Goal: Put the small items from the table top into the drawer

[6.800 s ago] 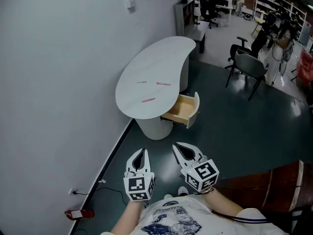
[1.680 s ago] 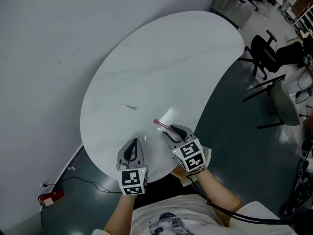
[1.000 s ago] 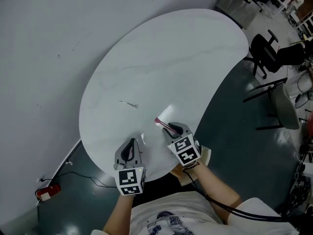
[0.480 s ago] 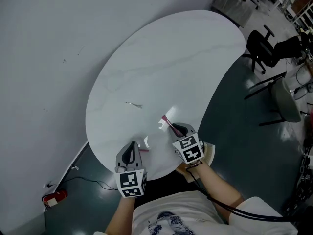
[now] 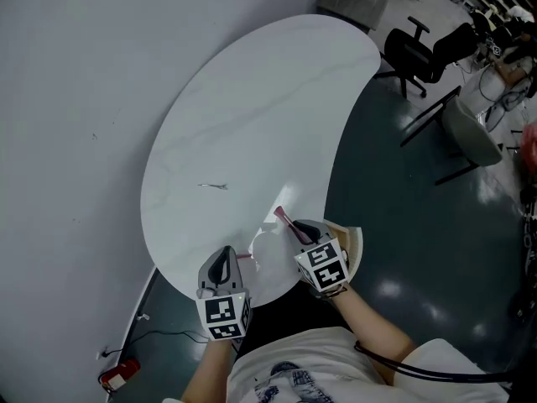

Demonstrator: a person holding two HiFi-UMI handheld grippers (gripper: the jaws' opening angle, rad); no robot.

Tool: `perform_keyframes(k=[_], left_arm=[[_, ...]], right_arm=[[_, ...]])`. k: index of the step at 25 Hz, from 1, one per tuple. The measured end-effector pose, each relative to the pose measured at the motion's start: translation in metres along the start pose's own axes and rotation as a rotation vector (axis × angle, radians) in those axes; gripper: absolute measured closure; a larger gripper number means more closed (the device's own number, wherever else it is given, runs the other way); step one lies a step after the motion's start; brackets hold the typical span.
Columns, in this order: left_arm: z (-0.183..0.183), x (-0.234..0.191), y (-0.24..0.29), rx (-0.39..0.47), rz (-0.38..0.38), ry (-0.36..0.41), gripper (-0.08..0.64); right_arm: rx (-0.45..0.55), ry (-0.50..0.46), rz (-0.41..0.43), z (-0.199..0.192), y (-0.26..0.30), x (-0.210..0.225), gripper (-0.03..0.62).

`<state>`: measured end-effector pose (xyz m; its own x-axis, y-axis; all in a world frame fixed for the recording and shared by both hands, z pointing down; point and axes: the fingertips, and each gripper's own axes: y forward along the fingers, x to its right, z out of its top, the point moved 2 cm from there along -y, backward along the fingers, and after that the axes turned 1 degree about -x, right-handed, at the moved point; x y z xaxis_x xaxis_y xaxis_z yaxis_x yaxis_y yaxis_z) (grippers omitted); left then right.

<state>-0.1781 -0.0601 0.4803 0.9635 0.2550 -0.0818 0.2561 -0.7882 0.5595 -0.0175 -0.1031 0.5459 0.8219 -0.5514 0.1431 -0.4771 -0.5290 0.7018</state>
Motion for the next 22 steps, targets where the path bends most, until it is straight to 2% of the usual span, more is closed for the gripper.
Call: perform_keyframes(k=[6, 14, 22], left_arm=[[0.002, 0.025, 0.005, -0.01, -0.121, 0.082, 0.525], [-0.008, 0.075, 0.016, -0.036, -0.272, 0.173, 0.525], [-0.018, 0.126, 0.037, -0.062, -0.374, 0.238, 0.525]], right_arm=[[0.035, 0.098, -0.126, -0.024, -0.035, 0.012, 0.531], [0.057, 0.273, -0.287, -0.081, -0.079, 0.032, 0.531], [0.058, 0.424, -0.366, -0.128, -0.097, 0.056, 0.531]])
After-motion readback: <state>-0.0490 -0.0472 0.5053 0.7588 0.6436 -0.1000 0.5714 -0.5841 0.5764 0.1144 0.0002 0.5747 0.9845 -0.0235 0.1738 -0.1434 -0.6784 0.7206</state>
